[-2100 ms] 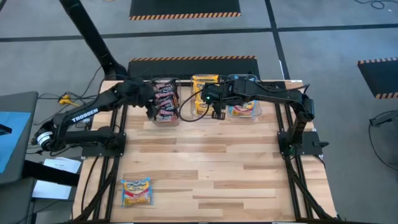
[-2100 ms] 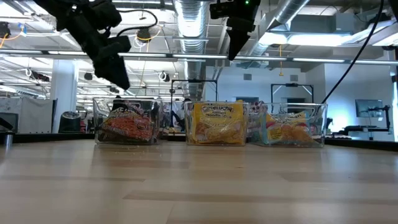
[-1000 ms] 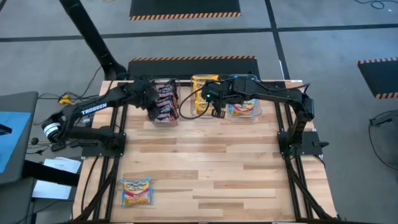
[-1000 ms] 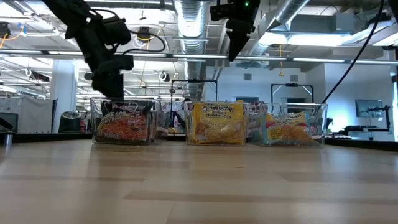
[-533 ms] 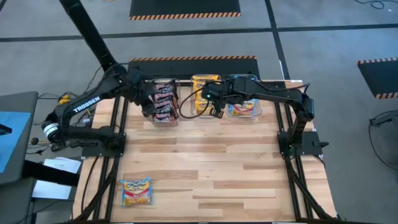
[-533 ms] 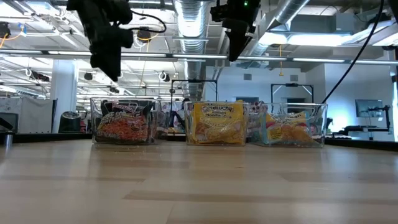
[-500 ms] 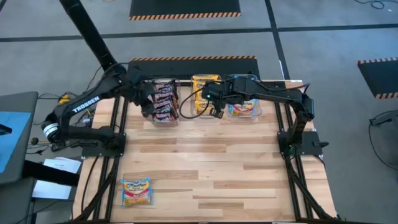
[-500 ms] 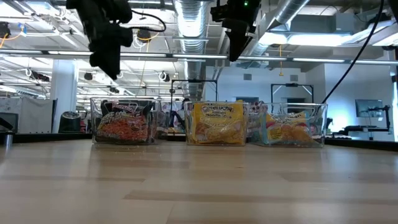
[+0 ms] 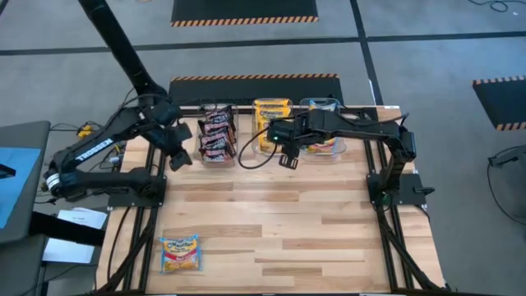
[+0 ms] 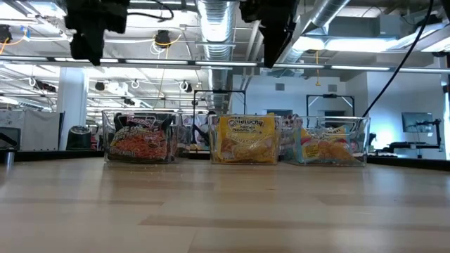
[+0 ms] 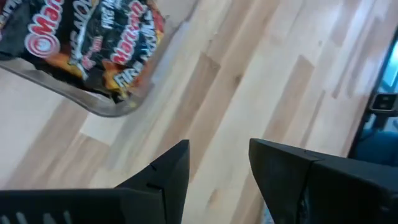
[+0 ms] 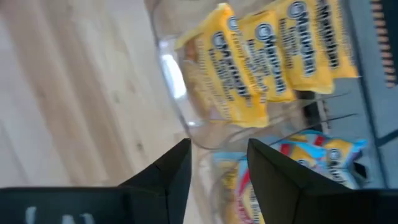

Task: Sort Maruchan noodles
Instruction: Put the blue noodle pack into the right transparent bin

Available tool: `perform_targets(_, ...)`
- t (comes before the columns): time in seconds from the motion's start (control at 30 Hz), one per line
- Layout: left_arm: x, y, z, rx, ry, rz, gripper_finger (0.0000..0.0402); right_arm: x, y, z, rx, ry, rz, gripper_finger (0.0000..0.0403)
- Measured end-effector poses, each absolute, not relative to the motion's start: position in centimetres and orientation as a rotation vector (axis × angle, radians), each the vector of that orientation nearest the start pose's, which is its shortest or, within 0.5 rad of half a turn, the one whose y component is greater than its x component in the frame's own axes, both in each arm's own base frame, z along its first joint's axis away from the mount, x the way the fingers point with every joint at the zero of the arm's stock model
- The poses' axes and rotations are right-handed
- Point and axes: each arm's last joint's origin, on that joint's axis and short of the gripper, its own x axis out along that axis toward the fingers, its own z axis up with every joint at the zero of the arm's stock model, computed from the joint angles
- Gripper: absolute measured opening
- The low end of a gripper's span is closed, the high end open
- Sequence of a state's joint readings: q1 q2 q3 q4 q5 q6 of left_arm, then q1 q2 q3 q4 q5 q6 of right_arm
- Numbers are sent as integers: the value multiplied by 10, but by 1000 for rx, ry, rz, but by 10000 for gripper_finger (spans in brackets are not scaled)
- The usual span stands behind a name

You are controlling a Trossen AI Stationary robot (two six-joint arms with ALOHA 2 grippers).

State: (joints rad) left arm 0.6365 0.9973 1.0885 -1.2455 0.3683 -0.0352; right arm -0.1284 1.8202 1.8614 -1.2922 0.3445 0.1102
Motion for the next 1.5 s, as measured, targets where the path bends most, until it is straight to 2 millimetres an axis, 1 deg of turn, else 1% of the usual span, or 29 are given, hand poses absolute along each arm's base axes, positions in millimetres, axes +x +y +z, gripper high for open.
perform_targets(0.17,117,60,333,-617,936,241,153,355,-47,338,46,1226,-413,197)
perform_targets(0.37,96,34,344,-728,855,222,153,356,-35,338,104,1234,-294,196)
perform_targets(0.53,77,19,344,-829,895,225,153,357,-22,338,87,1235,-256,194)
perform_targets(0.63,69,14,342,-878,929,233,155,358,-16,338,77,1235,-239,194)
perform_targets(0.73,62,10,341,-889,969,226,161,358,-9,338,65,1234,-223,194)
perform_targets(0.93,64,7,326,-1027,1036,207,178,359,6,338,44,1222,-188,194)
perform_targets(1.17,70,3,304,-1038,1140,157,176,359,27,338,25,1211,-147,194)
perform_targets(1.3,85,3,294,-1003,1078,104,172,361,37,339,27,1184,-131,194)
perform_targets(1.4,101,2,288,-970,998,38,171,362,42,340,29,1166,-122,194)
perform_targets(1.5,114,-2,282,-955,986,-14,171,362,44,340,26,1162,-116,194)
